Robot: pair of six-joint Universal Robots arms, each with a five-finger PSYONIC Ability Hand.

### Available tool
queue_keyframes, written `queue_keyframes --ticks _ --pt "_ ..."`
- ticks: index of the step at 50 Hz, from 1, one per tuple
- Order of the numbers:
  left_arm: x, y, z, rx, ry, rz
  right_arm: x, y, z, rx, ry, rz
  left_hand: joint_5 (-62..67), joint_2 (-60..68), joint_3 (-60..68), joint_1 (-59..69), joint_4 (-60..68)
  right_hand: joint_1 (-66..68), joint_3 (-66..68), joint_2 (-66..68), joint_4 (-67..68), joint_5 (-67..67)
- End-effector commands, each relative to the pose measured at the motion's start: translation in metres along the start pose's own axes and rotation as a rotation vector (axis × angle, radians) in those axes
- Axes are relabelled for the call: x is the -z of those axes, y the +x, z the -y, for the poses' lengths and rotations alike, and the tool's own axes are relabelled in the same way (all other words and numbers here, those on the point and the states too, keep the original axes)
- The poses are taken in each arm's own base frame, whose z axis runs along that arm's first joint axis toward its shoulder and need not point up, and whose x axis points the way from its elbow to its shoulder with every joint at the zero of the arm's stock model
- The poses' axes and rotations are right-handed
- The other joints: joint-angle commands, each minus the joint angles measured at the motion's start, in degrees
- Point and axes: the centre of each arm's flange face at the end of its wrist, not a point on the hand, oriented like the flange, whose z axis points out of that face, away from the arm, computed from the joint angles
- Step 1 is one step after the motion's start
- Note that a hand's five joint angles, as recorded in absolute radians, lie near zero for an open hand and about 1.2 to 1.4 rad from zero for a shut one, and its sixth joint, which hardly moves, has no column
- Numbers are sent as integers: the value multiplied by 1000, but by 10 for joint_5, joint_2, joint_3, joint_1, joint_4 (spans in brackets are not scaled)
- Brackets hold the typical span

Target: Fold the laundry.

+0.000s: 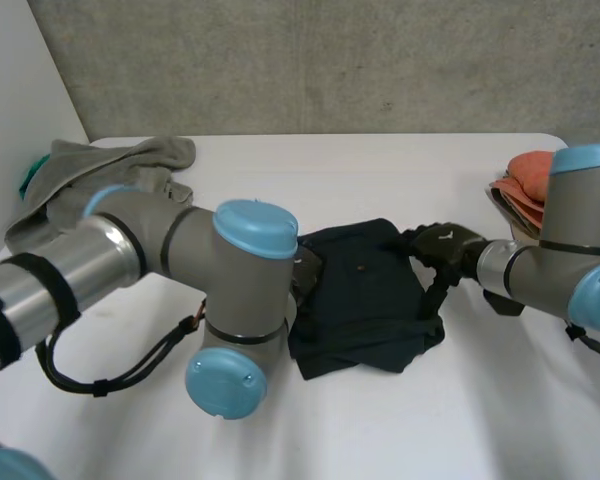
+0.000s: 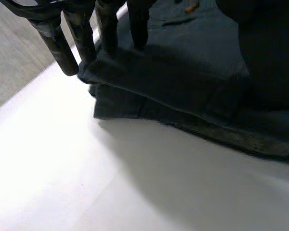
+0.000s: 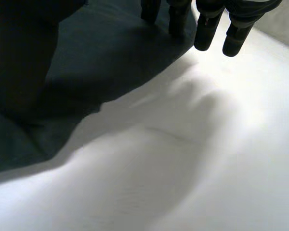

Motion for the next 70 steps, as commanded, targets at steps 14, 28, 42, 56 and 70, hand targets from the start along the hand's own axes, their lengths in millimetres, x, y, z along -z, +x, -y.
queue_keyframes --ticks 14,28,42,56,70 --pt "94 -50 126 58 544 -176 89 -66 25 215 257 -189 -14 -7 -9 -5 -4 9 -20 8 -21 -25" --pt "120 -48 112 111 551 -451 67 -116 -52 154 310 -160 -14 -7 -9 -5 -4 9 -20 8 -21 -25" --pt "118 -43 101 119 519 -461 15 -100 -42 173 363 -230 -12 -5 -7 -3 -3 9 -20 8 -21 -25" --pt "122 -47 109 115 547 -451 7 -75 17 209 560 -304 -12 -5 -7 -3 -3 709 680 708 679 675" --pt "143 -63 145 142 696 -423 35 52 122 142 762 -551 -10 -4 -6 -1 -1 709 680 708 679 675"
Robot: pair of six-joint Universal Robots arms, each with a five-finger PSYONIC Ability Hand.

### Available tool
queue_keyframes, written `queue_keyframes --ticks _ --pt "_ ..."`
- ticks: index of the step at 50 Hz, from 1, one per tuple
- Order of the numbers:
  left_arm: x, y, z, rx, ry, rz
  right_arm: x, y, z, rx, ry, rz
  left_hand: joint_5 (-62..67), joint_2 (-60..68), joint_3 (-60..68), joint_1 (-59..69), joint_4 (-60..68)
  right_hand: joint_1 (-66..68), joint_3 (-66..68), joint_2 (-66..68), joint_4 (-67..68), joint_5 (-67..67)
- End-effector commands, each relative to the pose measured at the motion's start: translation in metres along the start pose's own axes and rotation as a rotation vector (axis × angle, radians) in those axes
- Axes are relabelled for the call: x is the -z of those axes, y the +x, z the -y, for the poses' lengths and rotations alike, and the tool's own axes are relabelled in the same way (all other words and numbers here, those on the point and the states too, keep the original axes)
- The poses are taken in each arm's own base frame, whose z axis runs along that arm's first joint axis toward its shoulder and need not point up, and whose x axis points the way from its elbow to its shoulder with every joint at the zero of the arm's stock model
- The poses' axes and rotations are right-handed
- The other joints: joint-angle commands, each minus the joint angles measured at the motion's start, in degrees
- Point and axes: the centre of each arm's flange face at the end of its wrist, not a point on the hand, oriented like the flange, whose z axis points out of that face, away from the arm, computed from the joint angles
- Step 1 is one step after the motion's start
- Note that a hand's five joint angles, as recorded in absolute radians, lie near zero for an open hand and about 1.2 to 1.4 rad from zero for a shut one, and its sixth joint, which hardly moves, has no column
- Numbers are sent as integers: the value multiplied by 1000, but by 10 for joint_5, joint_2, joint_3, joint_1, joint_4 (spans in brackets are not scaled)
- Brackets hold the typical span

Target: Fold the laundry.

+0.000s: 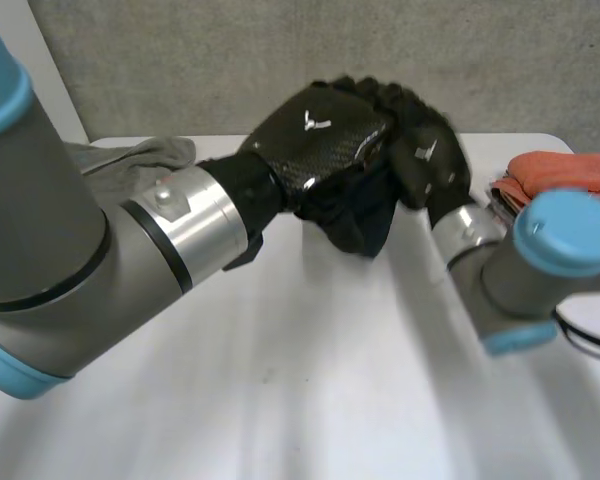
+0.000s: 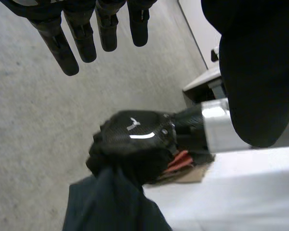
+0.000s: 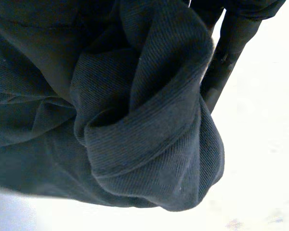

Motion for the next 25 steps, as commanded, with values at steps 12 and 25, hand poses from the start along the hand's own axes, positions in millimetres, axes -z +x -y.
queue_keyframes --ticks 12,25 --pt "0 -5 31 37 132 14 -47 261 -22 -24 21 -327 -4 2 -1 4 4 225 162 159 113 199" --pt "-10 -4 0 75 57 3 10 301 -211 -166 -270 -235 -4 2 -1 4 4 225 162 159 113 199"
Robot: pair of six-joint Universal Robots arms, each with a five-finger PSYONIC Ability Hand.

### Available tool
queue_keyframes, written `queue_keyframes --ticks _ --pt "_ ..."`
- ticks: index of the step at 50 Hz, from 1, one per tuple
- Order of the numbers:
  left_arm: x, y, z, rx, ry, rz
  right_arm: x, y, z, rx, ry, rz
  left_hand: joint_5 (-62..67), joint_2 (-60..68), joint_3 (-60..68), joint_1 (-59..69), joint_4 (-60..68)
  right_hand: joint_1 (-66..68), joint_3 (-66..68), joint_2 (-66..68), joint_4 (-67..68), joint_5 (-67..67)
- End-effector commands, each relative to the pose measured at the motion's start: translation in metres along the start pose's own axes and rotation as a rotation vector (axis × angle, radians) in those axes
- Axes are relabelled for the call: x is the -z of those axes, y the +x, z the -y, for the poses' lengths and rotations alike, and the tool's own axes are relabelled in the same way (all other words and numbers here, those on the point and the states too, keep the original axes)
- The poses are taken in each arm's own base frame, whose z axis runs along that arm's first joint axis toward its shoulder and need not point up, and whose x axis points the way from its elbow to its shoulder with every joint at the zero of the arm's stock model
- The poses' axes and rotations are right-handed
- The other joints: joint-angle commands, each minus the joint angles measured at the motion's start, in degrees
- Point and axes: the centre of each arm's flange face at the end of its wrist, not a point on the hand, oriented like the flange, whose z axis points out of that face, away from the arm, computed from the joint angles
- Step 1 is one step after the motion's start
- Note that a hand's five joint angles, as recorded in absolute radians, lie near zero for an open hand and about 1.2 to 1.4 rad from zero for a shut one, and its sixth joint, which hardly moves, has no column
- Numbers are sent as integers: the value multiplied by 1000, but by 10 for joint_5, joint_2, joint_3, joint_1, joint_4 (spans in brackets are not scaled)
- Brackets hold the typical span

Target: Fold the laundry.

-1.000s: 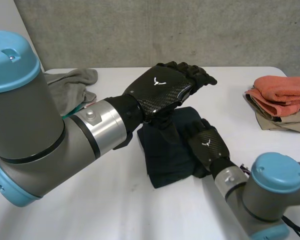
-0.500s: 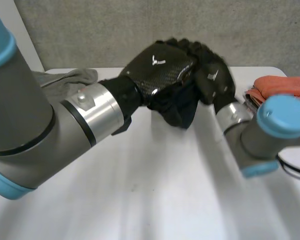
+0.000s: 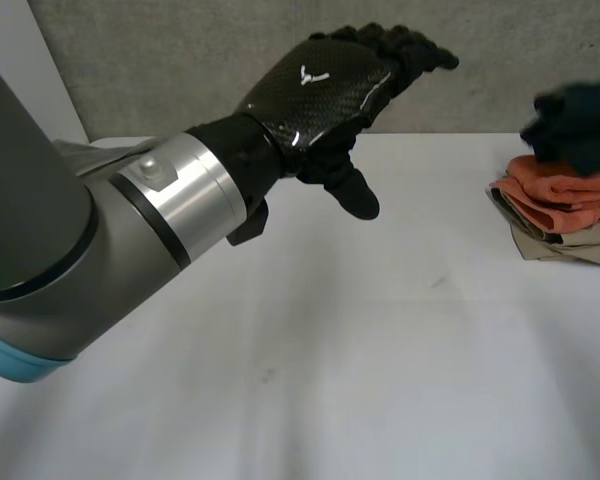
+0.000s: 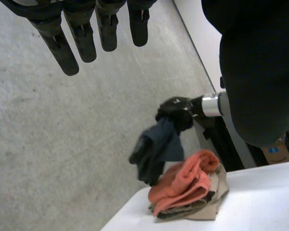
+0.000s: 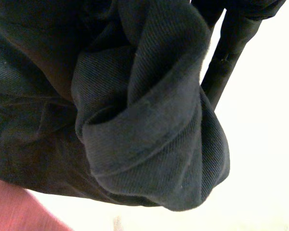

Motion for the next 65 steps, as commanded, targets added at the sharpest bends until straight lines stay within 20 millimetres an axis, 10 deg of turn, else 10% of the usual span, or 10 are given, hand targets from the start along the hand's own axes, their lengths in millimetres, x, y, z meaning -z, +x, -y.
queue_keyframes --ticks 1,5,9,21,30,40,47,53,58,65 --pt "-5 -1 -20 22 -47 -3 20 -1 -104 -90 -169 122 -4 2 -1 4 4 225 162 159 111 187" --pt "-6 -1 -27 30 -62 -5 30 -9 -131 -115 -220 173 -4 2 -1 4 4 225 162 159 111 187" --pt "-7 -1 -27 28 -64 -5 33 4 -129 -84 -233 130 -2 3 1 6 6 -475 -538 -541 -589 -513" --pt "-6 2 -19 22 -42 -12 49 50 -29 -39 -213 21 0 5 3 7 8 -475 -538 -541 -589 -513" --pt "-4 10 -24 33 -60 -26 88 107 3 -33 -336 -149 -2 3 1 6 6 -475 -538 -541 -589 -513" --pt "-10 -3 17 -29 66 14 86 182 69 421 -356 -539 0 5 3 7 8 -475 -538 -541 -589 -513" --pt "-4 -59 67 -125 198 253 36 92 144 336 26 -421 11 17 15 19 20 -475 -538 -541 -589 -513" --pt "39 -173 93 -254 224 592 43 -23 181 252 194 -111 48 54 52 56 57 -475 -538 -541 -589 -513" --pt "72 -241 50 -314 52 770 77 -139 146 150 83 201 32 37 35 39 40 -475 -538 -541 -589 -513" --pt "80 -287 -83 -400 -338 776 138 -213 86 191 -127 427 -17 -12 -14 -9 -9 -475 -538 -541 -589 -513"
